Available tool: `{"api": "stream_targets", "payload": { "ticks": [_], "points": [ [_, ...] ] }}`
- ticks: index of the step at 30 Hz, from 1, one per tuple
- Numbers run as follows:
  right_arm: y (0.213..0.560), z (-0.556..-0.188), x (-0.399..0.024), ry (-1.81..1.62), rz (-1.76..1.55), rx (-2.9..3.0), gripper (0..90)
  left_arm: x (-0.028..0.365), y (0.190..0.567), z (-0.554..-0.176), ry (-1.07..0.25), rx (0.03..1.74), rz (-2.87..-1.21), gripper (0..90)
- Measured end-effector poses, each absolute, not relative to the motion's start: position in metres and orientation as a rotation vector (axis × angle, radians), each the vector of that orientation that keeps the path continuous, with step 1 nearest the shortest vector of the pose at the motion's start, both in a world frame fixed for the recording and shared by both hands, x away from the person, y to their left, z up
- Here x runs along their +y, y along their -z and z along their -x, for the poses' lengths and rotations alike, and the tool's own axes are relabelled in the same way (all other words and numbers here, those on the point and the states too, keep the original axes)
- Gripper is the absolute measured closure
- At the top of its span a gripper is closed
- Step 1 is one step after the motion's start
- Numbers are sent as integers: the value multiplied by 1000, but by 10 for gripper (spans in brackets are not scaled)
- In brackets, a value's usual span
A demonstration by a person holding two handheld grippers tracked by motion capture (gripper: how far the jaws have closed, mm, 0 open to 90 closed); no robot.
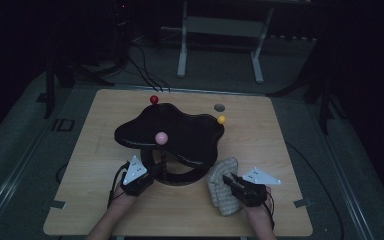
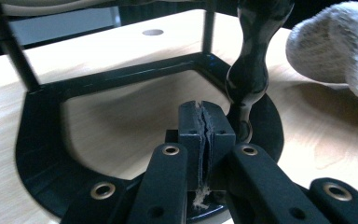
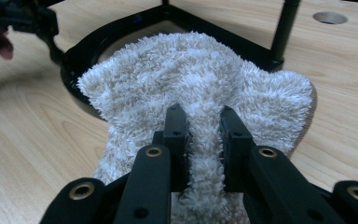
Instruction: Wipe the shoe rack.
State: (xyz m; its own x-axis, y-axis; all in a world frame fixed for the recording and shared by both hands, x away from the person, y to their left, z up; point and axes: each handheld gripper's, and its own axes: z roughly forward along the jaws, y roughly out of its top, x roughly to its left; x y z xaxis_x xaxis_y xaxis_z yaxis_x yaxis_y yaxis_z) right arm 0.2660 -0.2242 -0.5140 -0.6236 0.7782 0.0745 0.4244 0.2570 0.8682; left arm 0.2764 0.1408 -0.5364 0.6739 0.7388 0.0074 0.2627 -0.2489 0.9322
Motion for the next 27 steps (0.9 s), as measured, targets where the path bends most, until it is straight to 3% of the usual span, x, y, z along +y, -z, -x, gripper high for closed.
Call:
{"api": "stream_targets", "payload": {
  "ticks": [27],
  "points": [
    [513,-265,-229,-1321,-1106,2153,767,71,547,-249,-430,615,-1927,832]
  ]
}}
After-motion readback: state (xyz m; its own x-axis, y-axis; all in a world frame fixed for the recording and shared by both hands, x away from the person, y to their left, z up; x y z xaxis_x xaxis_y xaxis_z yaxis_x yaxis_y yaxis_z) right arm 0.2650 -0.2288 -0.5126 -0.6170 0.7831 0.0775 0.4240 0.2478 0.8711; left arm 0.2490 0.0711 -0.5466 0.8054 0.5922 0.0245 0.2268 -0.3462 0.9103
